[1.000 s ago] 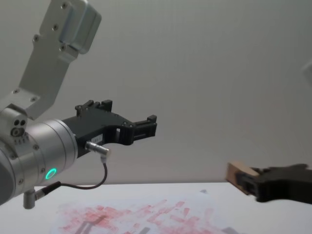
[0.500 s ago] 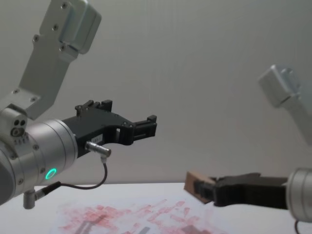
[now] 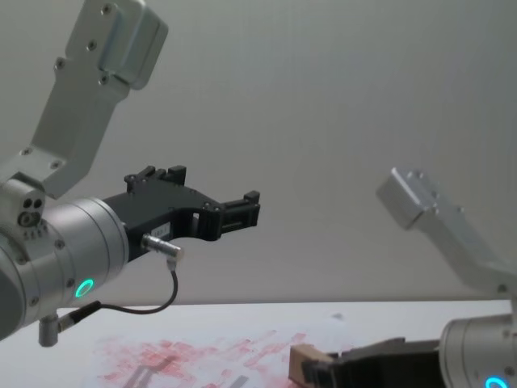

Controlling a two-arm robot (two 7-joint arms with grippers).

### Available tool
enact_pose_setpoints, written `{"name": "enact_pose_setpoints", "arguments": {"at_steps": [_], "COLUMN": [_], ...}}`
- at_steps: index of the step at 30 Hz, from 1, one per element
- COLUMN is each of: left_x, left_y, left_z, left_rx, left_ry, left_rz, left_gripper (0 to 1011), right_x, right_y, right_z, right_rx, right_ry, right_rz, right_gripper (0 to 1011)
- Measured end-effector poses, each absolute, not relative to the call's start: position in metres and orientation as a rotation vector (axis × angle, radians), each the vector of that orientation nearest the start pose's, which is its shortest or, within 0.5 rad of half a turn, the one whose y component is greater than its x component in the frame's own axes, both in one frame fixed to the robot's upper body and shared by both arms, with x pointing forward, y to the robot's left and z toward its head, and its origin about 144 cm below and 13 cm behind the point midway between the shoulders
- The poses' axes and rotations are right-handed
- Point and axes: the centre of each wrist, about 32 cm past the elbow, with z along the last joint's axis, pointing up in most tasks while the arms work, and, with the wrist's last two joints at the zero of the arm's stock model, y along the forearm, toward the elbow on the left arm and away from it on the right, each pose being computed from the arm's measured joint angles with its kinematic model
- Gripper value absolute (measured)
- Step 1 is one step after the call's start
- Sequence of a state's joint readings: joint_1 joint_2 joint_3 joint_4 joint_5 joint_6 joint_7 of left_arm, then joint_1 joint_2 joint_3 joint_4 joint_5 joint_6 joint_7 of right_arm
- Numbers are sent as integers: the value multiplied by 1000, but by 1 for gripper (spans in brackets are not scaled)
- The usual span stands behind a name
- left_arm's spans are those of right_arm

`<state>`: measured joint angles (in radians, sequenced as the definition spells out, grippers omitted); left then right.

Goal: Use the one hand to pick up the stamp and affix it onto the A4 paper.

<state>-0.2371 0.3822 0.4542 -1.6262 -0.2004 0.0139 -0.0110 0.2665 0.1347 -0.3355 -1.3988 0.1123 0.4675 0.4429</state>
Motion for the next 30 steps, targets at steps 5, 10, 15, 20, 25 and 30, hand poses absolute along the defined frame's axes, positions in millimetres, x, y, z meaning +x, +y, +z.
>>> {"name": "enact_pose_setpoints", "arguments": {"at_steps": [5, 10, 15, 20, 25, 30], "left_x": [492, 492, 492, 492, 492, 492], "left_y": [198, 198, 198, 198, 198, 198], "left_z": [1204, 1204, 1204, 1204, 1204, 1204], "left_rx": [61, 61, 61, 61, 61, 61], "left_ry": [-268, -268, -268, -268, -268, -268], "left_rz": [1124, 1124, 1124, 1124, 1124, 1124], "left_gripper": [1001, 1001, 1001, 1001, 1001, 1001], "right_x": [523, 526, 528, 528, 528, 526], "right_y": [-167, -164, -162, -161, -159, -159], "right_z": [1161, 1159, 1158, 1157, 1157, 1165], "right_rx": [-402, -419, -432, -429, -415, -374], "right_ry": [282, 282, 280, 262, 235, 187], "right_rz": [-827, -822, -818, -821, -830, -848], "right_gripper": [216, 216, 216, 216, 216, 216]}}
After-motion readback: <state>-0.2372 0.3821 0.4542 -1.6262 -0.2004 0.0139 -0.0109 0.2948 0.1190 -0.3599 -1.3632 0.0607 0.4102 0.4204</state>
